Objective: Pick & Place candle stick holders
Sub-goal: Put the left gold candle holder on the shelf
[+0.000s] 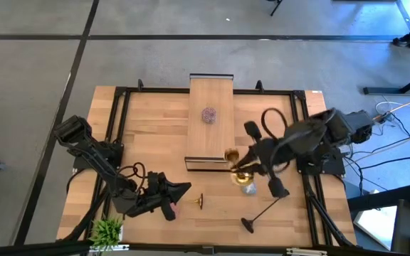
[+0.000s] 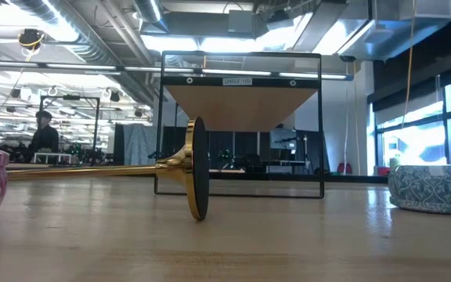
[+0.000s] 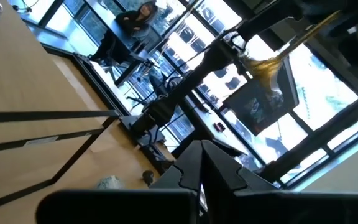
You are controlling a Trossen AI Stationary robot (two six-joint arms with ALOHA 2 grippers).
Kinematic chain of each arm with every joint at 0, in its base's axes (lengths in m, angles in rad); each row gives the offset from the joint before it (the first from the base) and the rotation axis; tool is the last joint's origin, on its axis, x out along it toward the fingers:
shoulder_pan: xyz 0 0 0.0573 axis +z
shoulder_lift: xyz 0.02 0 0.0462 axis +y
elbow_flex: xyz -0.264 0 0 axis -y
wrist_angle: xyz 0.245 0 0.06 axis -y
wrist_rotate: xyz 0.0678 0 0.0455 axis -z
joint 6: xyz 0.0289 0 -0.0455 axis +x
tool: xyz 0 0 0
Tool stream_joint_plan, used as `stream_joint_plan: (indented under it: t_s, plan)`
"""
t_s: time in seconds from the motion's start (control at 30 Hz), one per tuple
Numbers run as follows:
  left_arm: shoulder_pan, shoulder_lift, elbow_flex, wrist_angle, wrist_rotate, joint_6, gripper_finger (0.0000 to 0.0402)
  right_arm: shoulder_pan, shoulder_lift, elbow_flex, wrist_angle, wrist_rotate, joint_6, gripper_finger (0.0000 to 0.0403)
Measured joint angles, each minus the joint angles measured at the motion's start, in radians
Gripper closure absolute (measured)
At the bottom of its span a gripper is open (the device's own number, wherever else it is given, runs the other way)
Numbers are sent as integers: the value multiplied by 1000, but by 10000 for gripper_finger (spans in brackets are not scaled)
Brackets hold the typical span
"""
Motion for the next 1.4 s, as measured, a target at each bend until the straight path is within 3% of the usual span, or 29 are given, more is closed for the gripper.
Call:
stream_joint_plan:
  t_s: [0.1, 0.23, 0.4, 0.6, 0.83, 0.97, 1.4]
  plan:
    - [21, 0, 0, 49, 26, 47, 400, -33, 1, 0, 82, -1, 30, 387]
    - [32, -30, 0, 129, 43, 230, 399, -100, 1, -24, 164, -1, 96, 387]
    - [26, -177, -20, 134, 53, 463, 400, -171, 1, -56, 258, 2, 106, 387]
    - [27, -398, -94, 94, 116, 614, 400, -230, 2, -156, 406, -45, 117, 387]
    - [112, -642, -179, -293, 315, 413, 390, -267, 3, -328, 631, -61, 203, 387]
    - [162, -716, -178, -493, 400, 386, 377, -270, 2, -408, 723, -40, 255, 387]
    - [418, -725, -176, -511, 757, 254, 316, -262, 2, -555, 787, -24, 358, 387]
